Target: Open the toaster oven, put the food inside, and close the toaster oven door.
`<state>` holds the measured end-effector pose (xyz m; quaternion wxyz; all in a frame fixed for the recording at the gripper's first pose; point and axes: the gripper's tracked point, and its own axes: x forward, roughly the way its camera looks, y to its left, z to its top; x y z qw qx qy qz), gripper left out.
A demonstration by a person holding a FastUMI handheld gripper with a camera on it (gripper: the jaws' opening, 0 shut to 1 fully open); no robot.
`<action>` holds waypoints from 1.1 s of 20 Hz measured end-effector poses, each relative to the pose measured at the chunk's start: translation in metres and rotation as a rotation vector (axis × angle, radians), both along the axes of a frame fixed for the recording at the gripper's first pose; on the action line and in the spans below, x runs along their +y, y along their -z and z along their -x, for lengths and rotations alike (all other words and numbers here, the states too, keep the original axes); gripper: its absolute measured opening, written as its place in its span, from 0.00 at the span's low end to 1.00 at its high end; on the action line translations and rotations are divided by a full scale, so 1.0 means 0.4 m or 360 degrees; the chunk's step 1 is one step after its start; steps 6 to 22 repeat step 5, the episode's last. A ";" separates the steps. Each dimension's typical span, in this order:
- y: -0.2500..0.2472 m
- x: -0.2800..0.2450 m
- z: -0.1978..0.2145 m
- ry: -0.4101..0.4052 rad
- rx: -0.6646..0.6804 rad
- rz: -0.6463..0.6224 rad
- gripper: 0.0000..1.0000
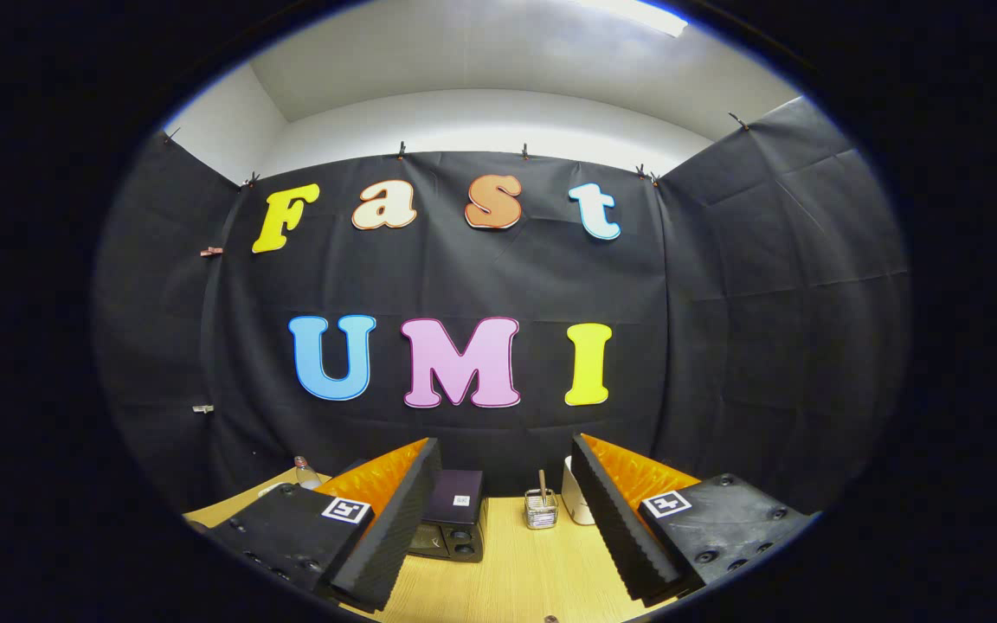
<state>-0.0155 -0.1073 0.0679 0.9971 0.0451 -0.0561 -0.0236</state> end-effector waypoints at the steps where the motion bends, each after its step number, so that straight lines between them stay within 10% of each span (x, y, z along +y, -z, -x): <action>1: 0.002 -0.001 0.001 0.0000 0.0006 0.0000 0.98; 22: 0.010 0.008 0.000 -0.0008 0.0024 0.0026 0.98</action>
